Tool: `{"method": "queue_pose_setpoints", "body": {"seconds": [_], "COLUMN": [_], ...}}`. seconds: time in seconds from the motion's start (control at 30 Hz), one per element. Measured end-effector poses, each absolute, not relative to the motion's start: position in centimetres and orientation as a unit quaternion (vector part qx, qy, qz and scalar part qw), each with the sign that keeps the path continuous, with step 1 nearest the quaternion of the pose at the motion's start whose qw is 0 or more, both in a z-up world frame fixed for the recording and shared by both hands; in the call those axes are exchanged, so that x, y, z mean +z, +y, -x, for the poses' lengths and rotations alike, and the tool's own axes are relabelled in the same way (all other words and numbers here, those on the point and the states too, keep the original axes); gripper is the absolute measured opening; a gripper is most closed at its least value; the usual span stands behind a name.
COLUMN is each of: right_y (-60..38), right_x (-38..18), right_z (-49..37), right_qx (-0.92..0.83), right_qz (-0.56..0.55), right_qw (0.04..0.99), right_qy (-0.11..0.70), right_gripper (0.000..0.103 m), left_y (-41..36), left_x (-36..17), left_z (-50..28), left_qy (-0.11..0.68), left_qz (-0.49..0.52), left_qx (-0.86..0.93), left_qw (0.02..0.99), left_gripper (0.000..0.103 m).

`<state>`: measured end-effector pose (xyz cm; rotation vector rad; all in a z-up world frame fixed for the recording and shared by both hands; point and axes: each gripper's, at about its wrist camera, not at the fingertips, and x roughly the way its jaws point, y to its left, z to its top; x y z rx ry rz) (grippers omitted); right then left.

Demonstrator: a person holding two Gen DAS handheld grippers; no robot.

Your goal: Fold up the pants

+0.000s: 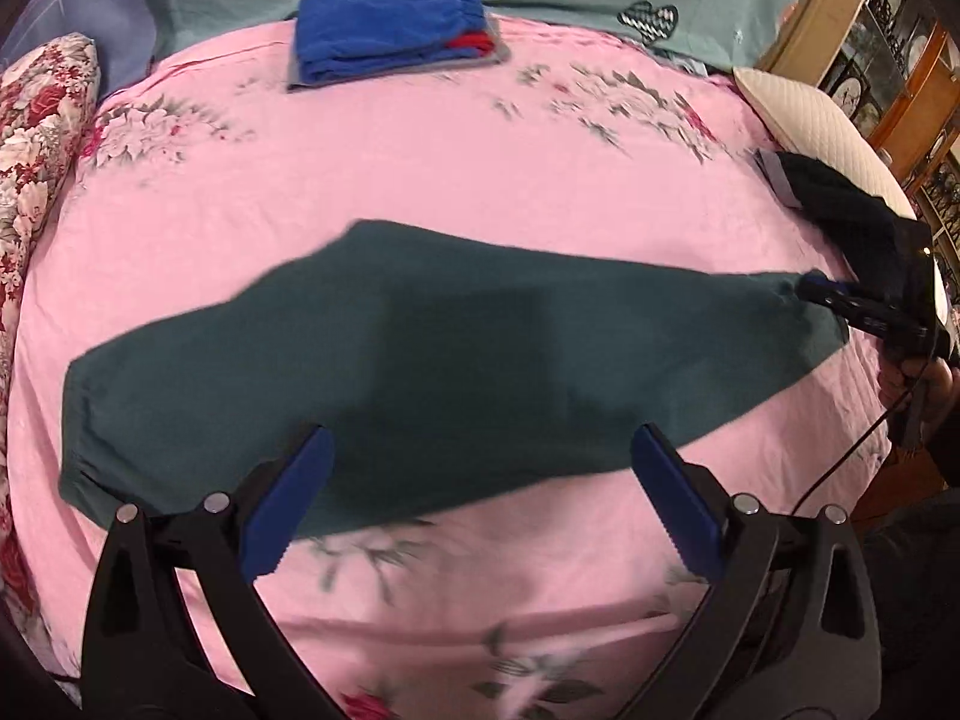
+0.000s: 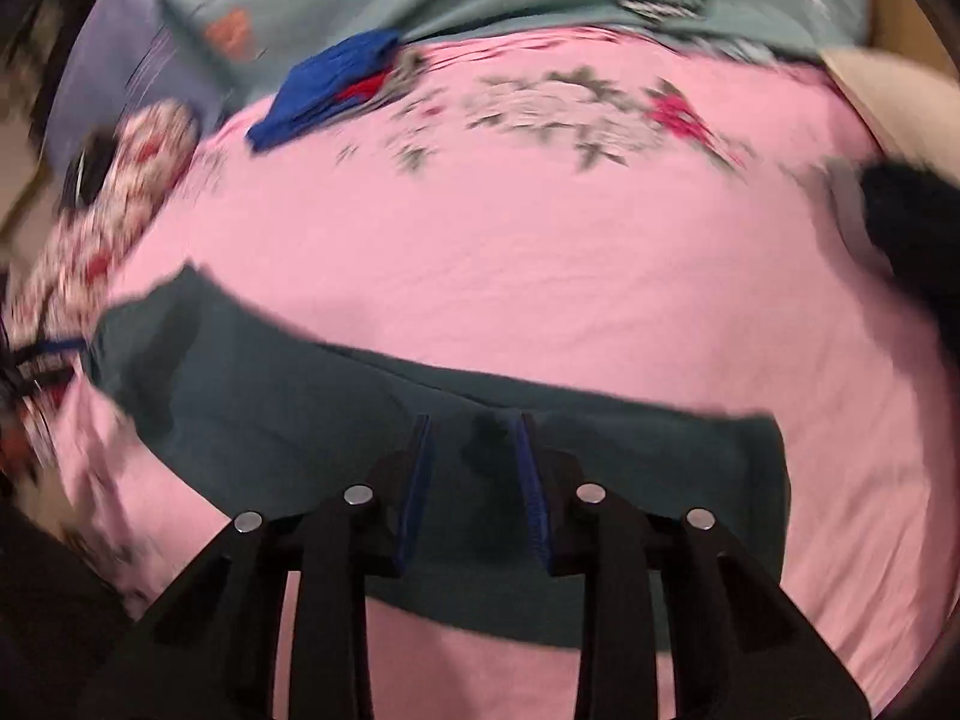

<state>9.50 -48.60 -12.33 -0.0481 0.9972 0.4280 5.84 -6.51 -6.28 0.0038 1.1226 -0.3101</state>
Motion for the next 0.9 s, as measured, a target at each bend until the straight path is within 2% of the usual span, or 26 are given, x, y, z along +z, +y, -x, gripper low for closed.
{"method": "queue_pose_setpoints", "body": {"seconds": [0.2, 0.27, 0.33, 0.4, 0.53, 0.67, 0.73, 0.77, 0.83, 0.9], "right_y": [-48.1, -47.9, -47.9, -48.0, -49.2, -49.9, -51.4, -52.6, -56.7, -60.8], "right_x": [-13.3, -14.0, -14.5, -14.3, -13.0, -14.2, -13.1, -12.4, -11.0, -10.5], "right_z": [-11.8, -11.6, -11.4, -11.8, -12.8, -12.6, -12.9, -13.0, -13.3, -12.7], "right_qx": [0.296, 0.314, 0.328, 0.339, 0.327, 0.301, 0.288, 0.28, 0.239, 0.187], "right_qz": [0.111, 0.16, 0.196, 0.204, 0.178, 0.163, 0.117, 0.083, -0.024, -0.101], "right_qw": [0.815, 0.796, 0.781, 0.774, 0.795, 0.811, 0.822, 0.829, 0.848, 0.858], "right_qy": [0.485, 0.491, 0.494, 0.495, 0.48, 0.475, 0.477, 0.478, 0.473, 0.468], "right_gripper": [0.03, 0.024, 0.01, 0.003, 0.002, 0.003, 0.019, 0.023, 0.044, 0.049], "left_y": [-8.3, -8.3, -8.1, -8.1, -8.6, -9.5, -10.4, -10.8, -11.7, -12.8], "left_x": [-6.1, -5.8, -5.6, -5.5, -5.0, -5.3, -5.5, -5.5, -5.5, -6.0], "left_z": [-3.4, -3.0, -2.7, -2.7, -2.5, -2.9, -3.4, -3.6, -4.2, -5.1], "left_qy": [0.547, 0.549, 0.55, 0.552, 0.551, 0.554, 0.559, 0.559, 0.556, 0.557], "left_qz": [-0.007, 0.004, 0.015, 0.021, 0.029, 0.027, 0.016, 0.011, 0.007, 0.007], "left_qx": [-0.104, -0.082, -0.065, -0.052, -0.03, -0.029, -0.033, -0.035, -0.044, -0.052], "left_qw": [0.83, 0.832, 0.832, 0.832, 0.834, 0.831, 0.828, 0.829, 0.83, 0.829], "left_gripper": [0.101, 0.101, 0.101, 0.101, 0.101, 0.101, 0.101, 0.101, 0.101, 0.101]}}
